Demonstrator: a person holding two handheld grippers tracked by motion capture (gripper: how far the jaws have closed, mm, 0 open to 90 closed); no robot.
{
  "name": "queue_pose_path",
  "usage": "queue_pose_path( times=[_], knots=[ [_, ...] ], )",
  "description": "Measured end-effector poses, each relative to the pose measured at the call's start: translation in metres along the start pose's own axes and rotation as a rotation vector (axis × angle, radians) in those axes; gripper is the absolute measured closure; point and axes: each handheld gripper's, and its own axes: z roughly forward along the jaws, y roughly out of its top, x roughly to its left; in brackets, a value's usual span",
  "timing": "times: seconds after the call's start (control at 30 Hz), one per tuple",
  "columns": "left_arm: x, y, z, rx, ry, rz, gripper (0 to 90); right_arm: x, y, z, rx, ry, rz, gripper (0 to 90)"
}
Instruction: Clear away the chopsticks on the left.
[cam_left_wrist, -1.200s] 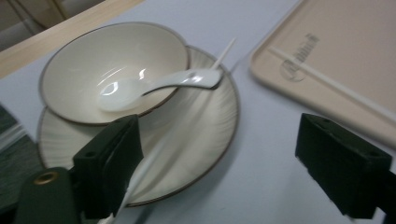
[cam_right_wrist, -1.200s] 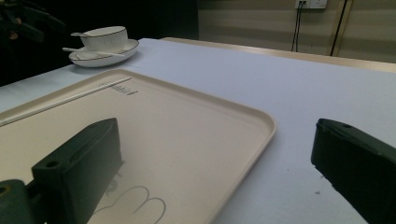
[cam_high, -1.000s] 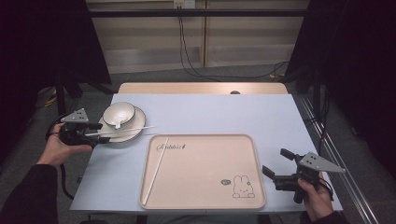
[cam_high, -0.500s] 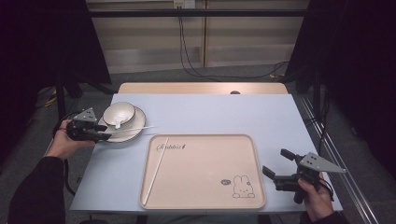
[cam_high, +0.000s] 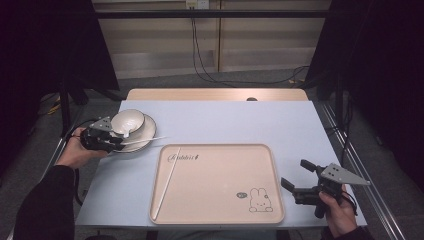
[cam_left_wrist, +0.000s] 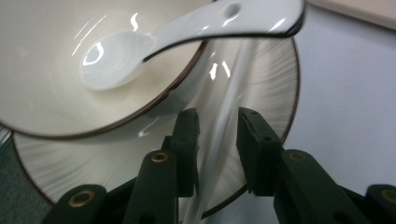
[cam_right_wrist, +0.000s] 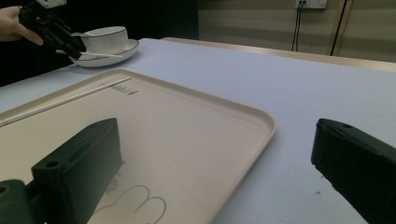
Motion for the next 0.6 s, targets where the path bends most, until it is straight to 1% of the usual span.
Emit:
queue_pose_path(
  times=[0.03,0.07,0.1,0.13,0.23,0.27,0.3,0.33,0.43,0.47,0.5,0.6],
  knots=[
    [-0.0005,0.0023,0.0004,0.012,-0.003,0.007,69.1,0.0000,0.0000,-0.0001,0.001,0.000,0.000,1.4],
    [-0.0026,0.0027,0.0027,-0.004,-0.008,-0.013,69.3,0.0001,0.0000,0.0001,0.001,0.000,0.000,1.4],
    [-0.0016,0.0034,0.0023,0.015,-0.011,0.009,69.2,0.0002,0.0000,0.0000,0.001,0.000,0.000,1.5],
    [-0.0014,0.0039,0.0035,0.012,-0.008,0.010,69.5,0.0002,0.0000,0.0001,0.000,0.001,0.000,1.4],
    [-0.0018,0.0049,0.0056,0.015,-0.019,0.011,70.5,0.0000,0.0000,-0.0001,0.001,0.000,0.001,1.4],
    [-0.0011,0.0056,0.0056,0.014,-0.015,0.019,71.8,-0.0002,0.0000,-0.0001,0.001,-0.001,0.000,1.4],
    [-0.0016,0.0061,0.0062,0.010,-0.015,0.012,72.6,-0.0001,0.0000,0.0000,0.001,-0.001,0.001,1.4],
    [-0.0015,0.0065,0.0065,0.012,-0.016,0.012,74.3,-0.0002,0.0000,-0.0001,0.001,0.000,0.001,1.4],
    [-0.0011,0.0079,0.0069,0.003,-0.025,0.007,75.9,-0.0001,0.0000,-0.0002,0.001,-0.001,0.001,1.4],
    [-0.0009,0.0082,0.0067,0.009,-0.023,0.013,77.1,-0.0004,-0.0001,-0.0004,0.003,0.000,-0.004,1.4],
    [-0.0017,0.0083,0.0069,0.006,-0.024,0.005,77.7,-0.0003,0.0000,-0.0003,0.001,0.000,-0.001,1.4],
    [-0.0025,0.0086,0.0063,0.004,-0.042,0.003,81.5,-0.0010,-0.0002,-0.0005,0.006,-0.004,-0.008,1.4]
  ],
)
